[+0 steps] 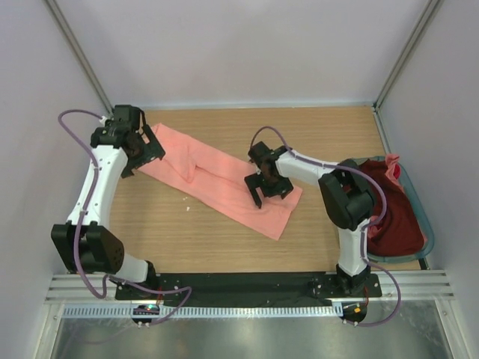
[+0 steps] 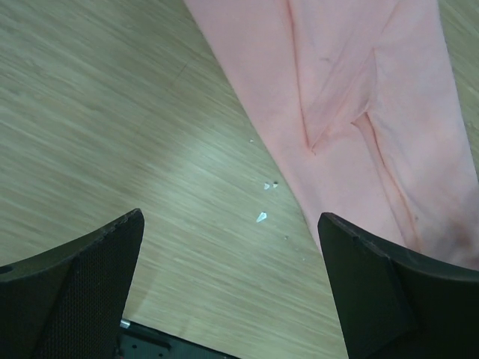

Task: Fold and stack the t-shirts
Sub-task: Fold the tshirt

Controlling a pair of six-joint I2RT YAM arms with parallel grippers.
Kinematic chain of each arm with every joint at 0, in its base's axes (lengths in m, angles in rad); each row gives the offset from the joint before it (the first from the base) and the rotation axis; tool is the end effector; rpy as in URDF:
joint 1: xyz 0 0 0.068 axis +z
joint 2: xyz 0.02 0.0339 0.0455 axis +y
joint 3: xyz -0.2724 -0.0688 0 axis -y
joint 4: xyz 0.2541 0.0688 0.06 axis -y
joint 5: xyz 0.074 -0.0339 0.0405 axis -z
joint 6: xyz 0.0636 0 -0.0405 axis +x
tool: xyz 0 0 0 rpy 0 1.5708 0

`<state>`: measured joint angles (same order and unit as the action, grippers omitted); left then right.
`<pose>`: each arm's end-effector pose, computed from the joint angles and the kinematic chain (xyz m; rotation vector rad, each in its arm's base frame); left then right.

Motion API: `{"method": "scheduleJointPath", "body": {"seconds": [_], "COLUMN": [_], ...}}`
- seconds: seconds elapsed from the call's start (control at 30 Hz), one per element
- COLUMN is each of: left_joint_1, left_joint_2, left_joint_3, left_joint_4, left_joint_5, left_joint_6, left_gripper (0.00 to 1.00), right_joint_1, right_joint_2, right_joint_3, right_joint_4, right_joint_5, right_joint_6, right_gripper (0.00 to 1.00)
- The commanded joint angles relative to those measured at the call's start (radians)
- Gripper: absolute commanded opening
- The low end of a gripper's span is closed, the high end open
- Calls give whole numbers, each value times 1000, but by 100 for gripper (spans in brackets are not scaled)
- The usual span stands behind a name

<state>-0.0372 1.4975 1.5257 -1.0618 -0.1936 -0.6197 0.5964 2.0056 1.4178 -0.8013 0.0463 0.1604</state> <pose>0.3224 0.0002 0.3351 -0.8047 2.4448 0.0080 0.3362 0.2247 0.1343 -0.6331 2.8869 0.0359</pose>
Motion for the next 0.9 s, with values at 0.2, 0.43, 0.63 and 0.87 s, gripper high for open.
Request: {"method": "scheduleJointPath", "body": {"seconds": [0.2,0.43,0.63,0.87], "left_joint_1": [3,3,-1,-93], "left_joint_2": [-186,-165,-16,308], "left_joint_3": [-139,-153,-128,88], "left_joint_4": [-49,-44,40,-1], "left_joint_5": [-53,-29,8,-200], "left_joint_6": [-46,-51,-61,-149], "left_gripper": [100,97,91,90], "right_joint_1": [374,434,306,129], "right_joint_2": [-37,-128,-185,-313], "right_joint_3": [-34,262,254,124], "right_joint_4": [-6,-114,-194,-187], "right_joint_5": [-14,145,97,142], "right_joint_6": [344,286,229,170], "right_gripper": [100,100,100,100]}}
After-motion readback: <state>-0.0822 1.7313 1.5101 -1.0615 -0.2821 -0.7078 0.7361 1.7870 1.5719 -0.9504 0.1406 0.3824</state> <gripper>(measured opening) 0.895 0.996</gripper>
